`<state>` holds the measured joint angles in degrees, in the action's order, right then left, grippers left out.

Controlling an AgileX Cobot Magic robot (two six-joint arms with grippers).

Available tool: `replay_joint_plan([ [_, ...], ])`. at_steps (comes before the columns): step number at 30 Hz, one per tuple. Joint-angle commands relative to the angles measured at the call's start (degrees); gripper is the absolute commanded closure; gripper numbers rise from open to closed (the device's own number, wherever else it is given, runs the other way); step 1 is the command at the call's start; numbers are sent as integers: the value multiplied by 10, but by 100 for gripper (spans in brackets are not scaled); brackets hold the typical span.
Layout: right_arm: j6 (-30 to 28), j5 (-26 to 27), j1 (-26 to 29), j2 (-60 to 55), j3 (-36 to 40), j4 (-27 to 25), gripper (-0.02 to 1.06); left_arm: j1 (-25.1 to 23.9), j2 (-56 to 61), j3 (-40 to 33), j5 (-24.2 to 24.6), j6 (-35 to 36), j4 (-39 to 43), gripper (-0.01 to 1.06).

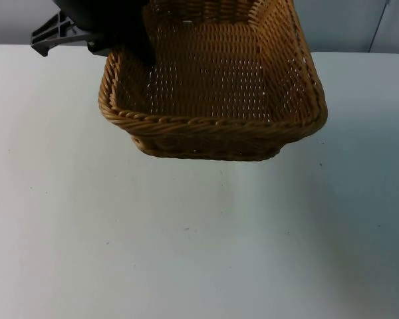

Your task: Pick up the basket with the left hand and place the ball into the basket with the right hand.

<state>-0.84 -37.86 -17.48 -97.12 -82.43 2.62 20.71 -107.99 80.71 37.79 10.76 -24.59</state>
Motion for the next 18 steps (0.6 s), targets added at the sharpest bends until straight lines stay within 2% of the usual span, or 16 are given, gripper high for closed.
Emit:
replay_joint_plan([
  [1, -8, -14, -38, 7, -28, 2, 104, 0, 7, 7, -11, 2, -9, 105],
  [5, -8, -19, -103, -4, -82, 5, 104, 0, 7, 7, -15, 2, -9, 105],
  [10, -6, -30, -145, -33, -98, 14, 104, 0, 7, 7, -19, 2, -10, 105],
  [15, -4, -45, -158, -55, -98, 15, 104, 0, 7, 7, -19, 2, -10, 105],
  [18, -6, -45, -158, -66, -98, -2, 104, 0, 7, 7, -21, 2, -10, 105],
])
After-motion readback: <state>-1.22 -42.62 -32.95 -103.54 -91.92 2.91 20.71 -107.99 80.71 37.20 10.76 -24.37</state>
